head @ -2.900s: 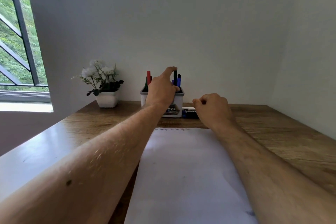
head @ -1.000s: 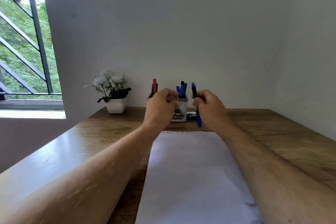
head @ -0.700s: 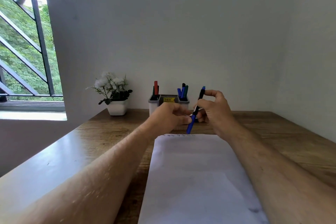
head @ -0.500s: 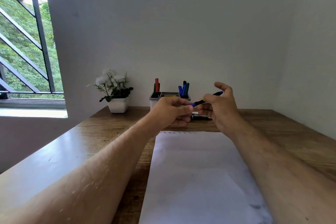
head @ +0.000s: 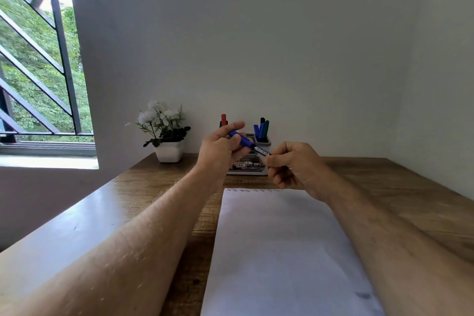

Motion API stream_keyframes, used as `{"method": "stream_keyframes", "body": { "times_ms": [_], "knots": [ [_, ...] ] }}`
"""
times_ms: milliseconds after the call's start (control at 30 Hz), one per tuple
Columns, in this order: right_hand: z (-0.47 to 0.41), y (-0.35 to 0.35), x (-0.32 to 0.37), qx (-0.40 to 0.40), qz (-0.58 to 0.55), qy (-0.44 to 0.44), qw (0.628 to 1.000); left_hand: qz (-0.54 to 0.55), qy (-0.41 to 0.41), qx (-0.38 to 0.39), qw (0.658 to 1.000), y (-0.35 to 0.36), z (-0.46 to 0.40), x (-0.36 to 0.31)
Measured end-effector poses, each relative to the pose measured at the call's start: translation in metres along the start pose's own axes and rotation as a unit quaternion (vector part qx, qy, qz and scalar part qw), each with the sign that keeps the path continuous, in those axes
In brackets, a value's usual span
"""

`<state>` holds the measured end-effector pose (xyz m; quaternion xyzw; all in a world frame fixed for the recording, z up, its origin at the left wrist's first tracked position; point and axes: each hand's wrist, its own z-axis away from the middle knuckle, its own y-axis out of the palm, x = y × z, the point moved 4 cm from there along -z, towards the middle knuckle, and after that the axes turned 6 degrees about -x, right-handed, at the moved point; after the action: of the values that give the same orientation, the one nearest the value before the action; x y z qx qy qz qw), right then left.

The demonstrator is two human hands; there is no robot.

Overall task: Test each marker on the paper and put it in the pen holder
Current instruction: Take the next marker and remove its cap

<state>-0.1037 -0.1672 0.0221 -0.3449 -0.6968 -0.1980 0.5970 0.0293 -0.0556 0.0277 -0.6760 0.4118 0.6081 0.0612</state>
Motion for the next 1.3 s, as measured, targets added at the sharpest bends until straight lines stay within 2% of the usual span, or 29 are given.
{"method": "stream_keyframes", "body": {
  "times_ms": [167, 300, 500, 667, 800, 933, 1100, 1300],
  "knots": [
    [0.001, 0.004, 0.001, 0.034, 0.021, 0.003, 0.999, 0.006, 0.011, 0.004, 1.0, 0.0, 0.001, -0.002],
    [0.007, 0.011, 0.003, 0.074, 0.057, 0.003, 0.996, -0.029, 0.006, 0.016, 0.999, 0.002, 0.002, 0.0],
    [0.009, 0.014, 0.001, 0.063, 0.029, 0.055, 0.996, -0.055, 0.023, 0.046, 0.997, 0.009, 0.005, 0.002],
    [0.007, 0.012, 0.005, 0.018, 0.092, 0.001, 0.996, -0.047, 0.023, 0.06, 0.997, 0.012, 0.007, 0.003],
    [0.005, 0.009, 0.01, -0.015, 0.139, -0.053, 0.989, -0.03, 0.035, 0.046, 0.998, 0.013, 0.008, 0.001],
    [0.007, 0.008, 0.016, -0.022, 0.149, -0.065, 0.987, -0.01, 0.044, 0.032, 0.998, 0.015, 0.01, -0.002],
    [0.008, 0.002, 0.019, -0.071, 0.209, -0.096, 0.971, 0.011, 0.065, 0.007, 0.998, 0.015, 0.011, -0.006],
    [0.006, -0.003, 0.011, -0.078, 0.181, -0.036, 0.98, 0.04, 0.097, -0.074, 0.992, 0.011, 0.007, -0.004]
  ]
}}
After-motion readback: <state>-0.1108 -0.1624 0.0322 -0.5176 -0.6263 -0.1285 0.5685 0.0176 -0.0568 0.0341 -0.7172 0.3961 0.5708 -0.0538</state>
